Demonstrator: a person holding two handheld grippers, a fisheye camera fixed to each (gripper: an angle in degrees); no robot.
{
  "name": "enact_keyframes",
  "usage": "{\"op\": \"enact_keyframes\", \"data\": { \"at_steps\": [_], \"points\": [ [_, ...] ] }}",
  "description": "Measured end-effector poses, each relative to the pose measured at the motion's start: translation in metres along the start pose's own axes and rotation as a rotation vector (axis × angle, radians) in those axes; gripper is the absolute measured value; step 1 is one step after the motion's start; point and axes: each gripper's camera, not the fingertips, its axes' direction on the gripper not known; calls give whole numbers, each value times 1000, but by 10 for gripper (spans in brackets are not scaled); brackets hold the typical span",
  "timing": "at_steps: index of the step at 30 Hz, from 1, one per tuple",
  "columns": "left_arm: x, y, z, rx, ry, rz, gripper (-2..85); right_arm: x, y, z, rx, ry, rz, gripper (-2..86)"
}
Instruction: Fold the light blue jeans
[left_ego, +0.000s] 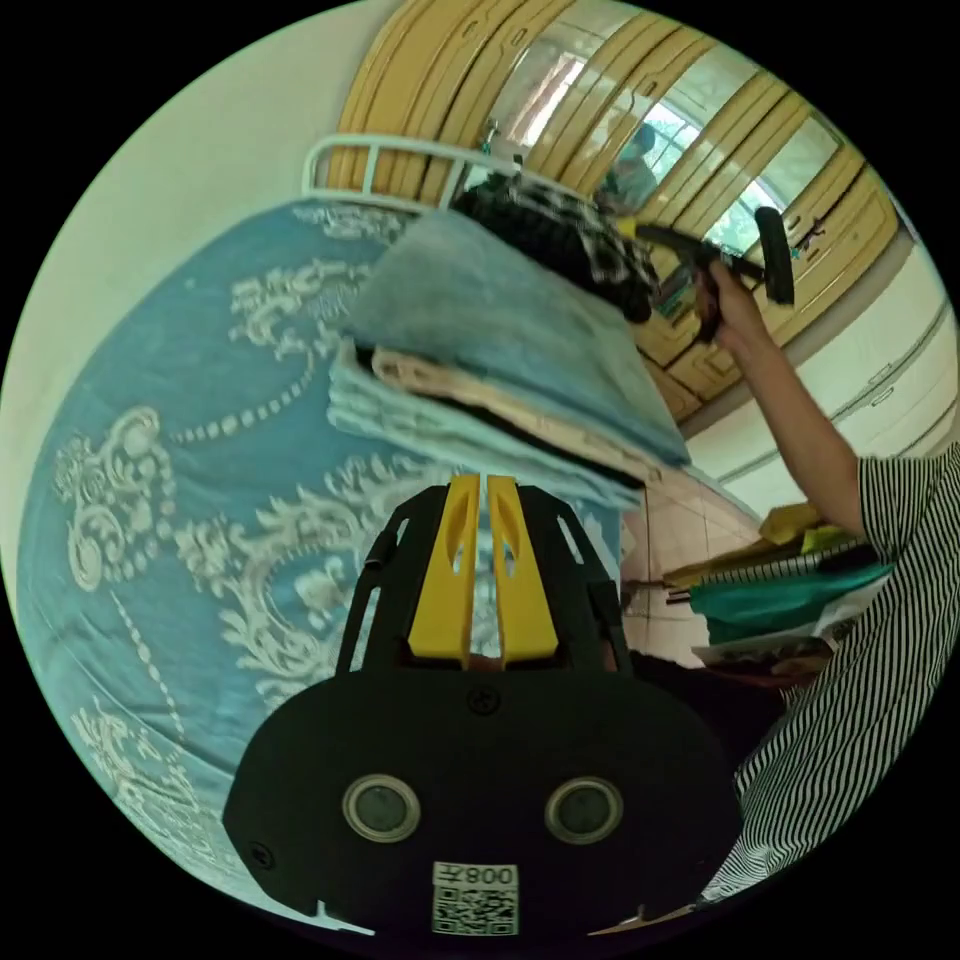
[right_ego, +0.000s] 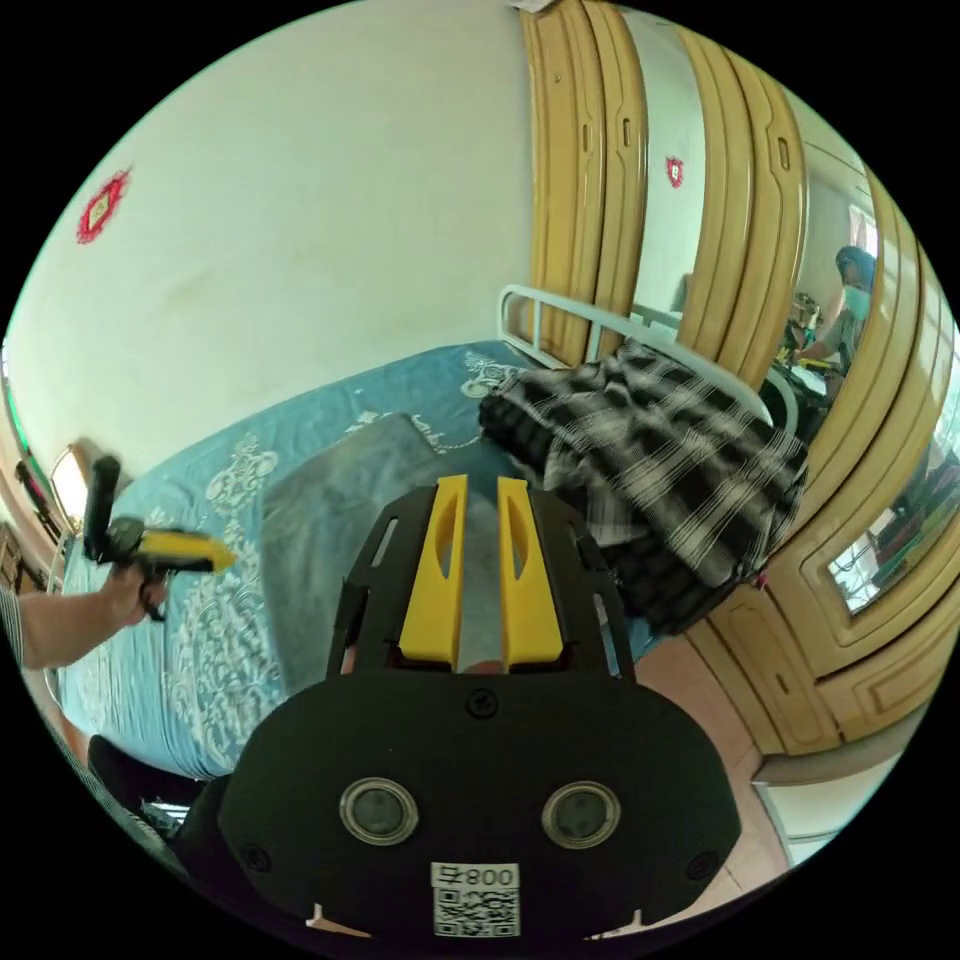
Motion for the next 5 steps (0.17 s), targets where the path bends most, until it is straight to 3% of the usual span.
{"op": "enact_keyframes", "data": {
  "at_steps": [5],
  "points": [
    [21,-6,-5,-148,49,-29,11,2,-10,24,-43,109,-20,89]
  ]
}}
